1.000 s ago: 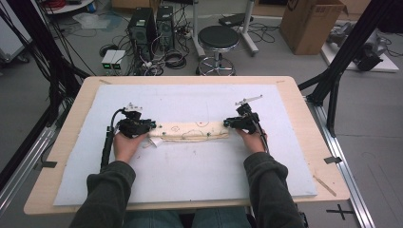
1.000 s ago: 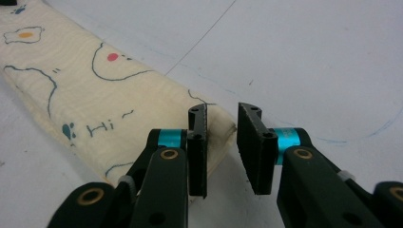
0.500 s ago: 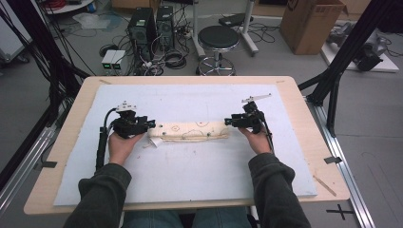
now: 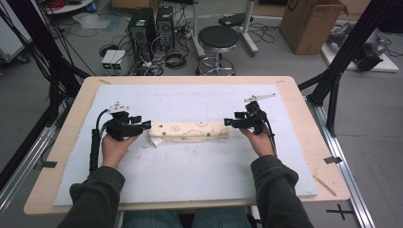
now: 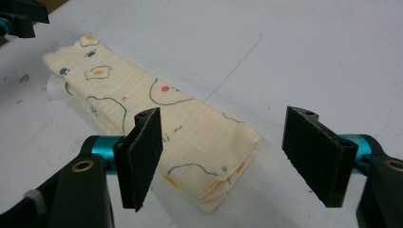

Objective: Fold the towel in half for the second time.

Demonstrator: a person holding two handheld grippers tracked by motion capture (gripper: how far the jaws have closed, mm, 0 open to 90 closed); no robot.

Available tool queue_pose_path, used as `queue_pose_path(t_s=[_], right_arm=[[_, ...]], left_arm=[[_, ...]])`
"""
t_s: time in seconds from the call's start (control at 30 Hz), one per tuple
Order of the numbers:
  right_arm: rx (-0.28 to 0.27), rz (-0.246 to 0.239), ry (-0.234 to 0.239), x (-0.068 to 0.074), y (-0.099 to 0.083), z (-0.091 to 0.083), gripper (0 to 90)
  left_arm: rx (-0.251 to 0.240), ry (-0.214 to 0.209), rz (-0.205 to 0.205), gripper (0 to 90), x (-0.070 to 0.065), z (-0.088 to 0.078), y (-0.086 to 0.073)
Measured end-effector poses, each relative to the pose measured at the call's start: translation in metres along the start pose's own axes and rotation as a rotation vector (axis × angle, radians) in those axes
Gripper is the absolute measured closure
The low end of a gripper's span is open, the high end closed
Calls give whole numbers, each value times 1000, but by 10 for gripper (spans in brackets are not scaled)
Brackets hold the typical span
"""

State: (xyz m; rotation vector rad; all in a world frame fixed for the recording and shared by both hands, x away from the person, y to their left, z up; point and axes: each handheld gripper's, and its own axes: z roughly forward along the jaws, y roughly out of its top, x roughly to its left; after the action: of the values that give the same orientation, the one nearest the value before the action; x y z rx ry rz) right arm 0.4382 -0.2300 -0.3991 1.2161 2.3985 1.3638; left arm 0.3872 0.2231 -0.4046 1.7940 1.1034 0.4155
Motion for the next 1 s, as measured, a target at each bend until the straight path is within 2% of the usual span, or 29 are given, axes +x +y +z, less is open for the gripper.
queue_pose_path(t_s=[0.2,0.27,0.5,0.7,1.0], right_arm=[[-18,-4,4,3,1,-7,218],[-18,-4,4,3,1,-10,201],[-45,-44,-22,8,2,-20,182],[-44,-35,-32,9,1,-24,124],[-50,-70,-28,18,1,-27,123]], left_arm=[[-5,-17,-2,422,-1,-3,1],[-3,-15,8,399,-2,-4,1],[-17,-28,6,380,-4,-9,3],[-24,-23,13,353,-6,-14,4],[-20,-19,24,321,-8,-19,4]])
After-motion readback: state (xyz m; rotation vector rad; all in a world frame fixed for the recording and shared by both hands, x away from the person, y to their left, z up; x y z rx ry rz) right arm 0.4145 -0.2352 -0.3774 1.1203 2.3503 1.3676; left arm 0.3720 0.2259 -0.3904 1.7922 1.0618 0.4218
